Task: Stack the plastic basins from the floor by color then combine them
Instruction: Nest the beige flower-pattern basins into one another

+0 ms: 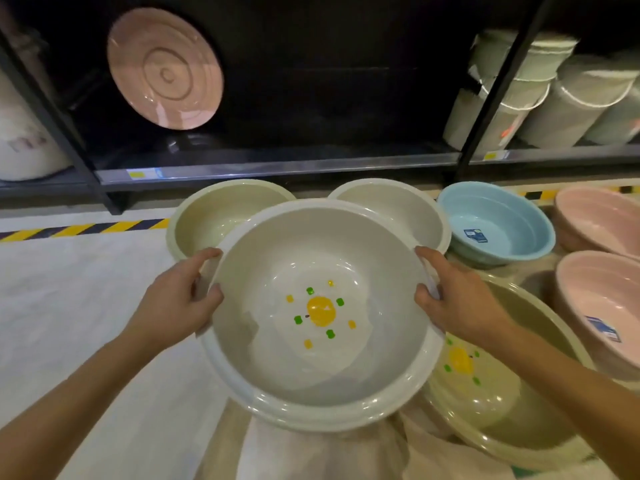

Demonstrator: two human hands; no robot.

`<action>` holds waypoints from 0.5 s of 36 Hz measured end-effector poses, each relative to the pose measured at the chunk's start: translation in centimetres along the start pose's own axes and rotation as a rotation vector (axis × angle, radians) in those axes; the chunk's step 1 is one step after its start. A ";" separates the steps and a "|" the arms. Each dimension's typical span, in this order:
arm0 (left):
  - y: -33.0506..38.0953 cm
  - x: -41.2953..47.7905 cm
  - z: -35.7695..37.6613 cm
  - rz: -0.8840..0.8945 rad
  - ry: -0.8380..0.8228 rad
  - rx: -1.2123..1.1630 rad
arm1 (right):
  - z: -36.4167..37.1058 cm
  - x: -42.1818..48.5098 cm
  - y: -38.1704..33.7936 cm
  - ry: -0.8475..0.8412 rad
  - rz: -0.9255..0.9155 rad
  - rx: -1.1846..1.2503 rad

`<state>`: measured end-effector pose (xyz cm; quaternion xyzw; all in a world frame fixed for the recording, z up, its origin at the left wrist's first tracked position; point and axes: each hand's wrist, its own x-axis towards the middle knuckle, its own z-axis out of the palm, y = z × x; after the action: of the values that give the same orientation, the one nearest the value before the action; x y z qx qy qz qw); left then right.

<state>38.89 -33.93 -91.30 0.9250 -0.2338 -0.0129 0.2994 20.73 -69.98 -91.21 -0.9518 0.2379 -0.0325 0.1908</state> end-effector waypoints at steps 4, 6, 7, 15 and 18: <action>3.9 1.8 0.2 0.060 0.026 0.015 | -2.2 0.3 2.0 0.057 0.046 0.047; 5.9 2.4 0.8 0.088 0.038 0.018 | -3.4 0.2 3.2 0.066 0.070 0.062; 6.9 2.6 1.2 0.106 0.039 0.018 | -4.0 -0.1 4.0 0.070 0.085 0.073; 14.9 3.4 6.8 0.242 -0.016 0.060 | -8.4 -3.4 12.6 0.118 0.155 0.059; 18.2 3.6 9.4 0.288 -0.067 0.032 | -9.6 -4.9 16.2 0.136 0.196 0.031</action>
<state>32.80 -53.59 -88.42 0.8856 -0.3740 0.0031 0.2756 7.79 -84.24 -88.33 -0.9166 0.3415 -0.0817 0.1913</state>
